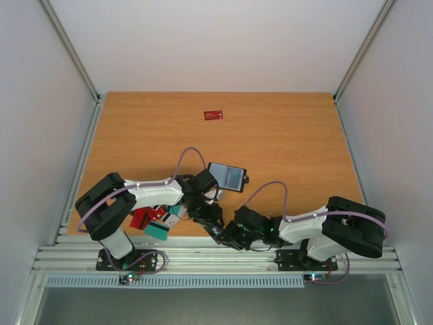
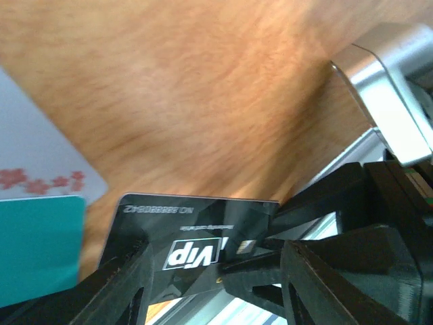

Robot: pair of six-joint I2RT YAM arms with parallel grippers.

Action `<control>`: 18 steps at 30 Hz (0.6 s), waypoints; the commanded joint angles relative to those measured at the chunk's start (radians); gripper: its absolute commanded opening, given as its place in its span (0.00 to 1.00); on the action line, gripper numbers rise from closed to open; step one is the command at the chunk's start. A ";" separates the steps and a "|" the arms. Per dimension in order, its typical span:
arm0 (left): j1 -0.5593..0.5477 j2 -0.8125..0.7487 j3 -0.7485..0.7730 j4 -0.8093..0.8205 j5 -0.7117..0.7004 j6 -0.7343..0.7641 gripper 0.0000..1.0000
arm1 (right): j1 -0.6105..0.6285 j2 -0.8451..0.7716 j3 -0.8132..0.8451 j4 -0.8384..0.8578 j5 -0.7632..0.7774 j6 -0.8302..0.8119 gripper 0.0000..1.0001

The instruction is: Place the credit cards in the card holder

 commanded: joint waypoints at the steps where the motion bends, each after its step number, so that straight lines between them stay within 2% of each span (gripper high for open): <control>1: -0.032 0.073 -0.069 0.027 0.013 -0.019 0.54 | -0.002 0.042 0.001 0.013 0.132 -0.010 0.25; 18: -0.032 0.065 -0.072 0.070 0.029 -0.075 0.54 | -0.025 -0.060 0.101 -0.196 0.097 -0.125 0.17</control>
